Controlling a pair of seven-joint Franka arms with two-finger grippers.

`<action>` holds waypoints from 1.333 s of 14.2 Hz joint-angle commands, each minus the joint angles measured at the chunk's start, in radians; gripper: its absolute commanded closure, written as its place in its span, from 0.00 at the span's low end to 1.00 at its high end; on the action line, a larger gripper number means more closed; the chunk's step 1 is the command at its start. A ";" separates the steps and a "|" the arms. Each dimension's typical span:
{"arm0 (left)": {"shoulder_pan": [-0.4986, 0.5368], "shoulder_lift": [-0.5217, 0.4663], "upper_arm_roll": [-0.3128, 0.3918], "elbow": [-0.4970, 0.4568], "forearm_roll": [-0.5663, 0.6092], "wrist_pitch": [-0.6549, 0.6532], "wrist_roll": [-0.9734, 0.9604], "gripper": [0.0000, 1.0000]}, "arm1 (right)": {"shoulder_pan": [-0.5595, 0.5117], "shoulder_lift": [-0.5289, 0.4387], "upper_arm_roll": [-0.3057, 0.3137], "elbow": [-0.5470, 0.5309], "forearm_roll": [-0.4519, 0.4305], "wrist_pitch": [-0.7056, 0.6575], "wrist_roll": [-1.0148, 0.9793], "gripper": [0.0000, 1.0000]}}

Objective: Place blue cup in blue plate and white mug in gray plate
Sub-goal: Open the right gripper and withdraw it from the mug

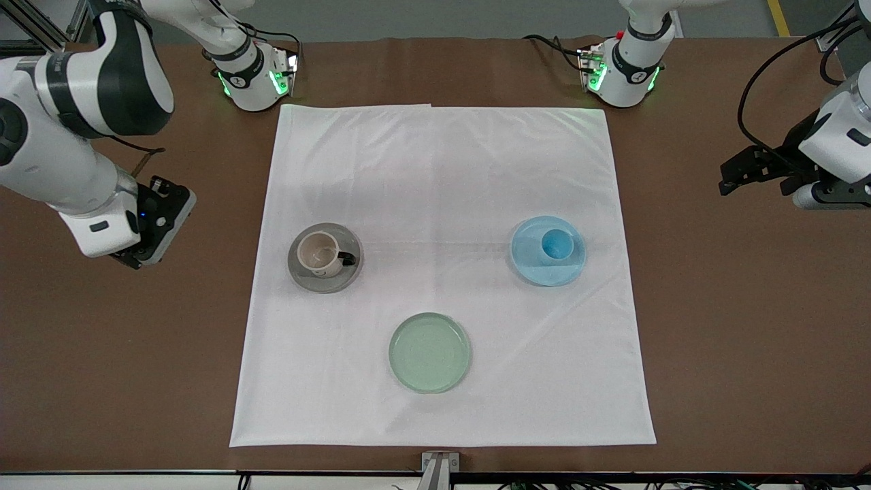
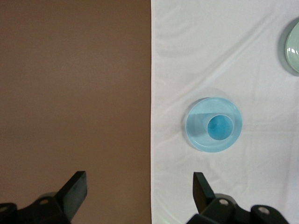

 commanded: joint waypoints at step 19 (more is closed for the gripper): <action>0.011 -0.057 -0.016 -0.014 0.063 -0.061 -0.043 0.00 | -0.138 -0.147 0.011 -0.012 0.049 -0.054 1.061 0.01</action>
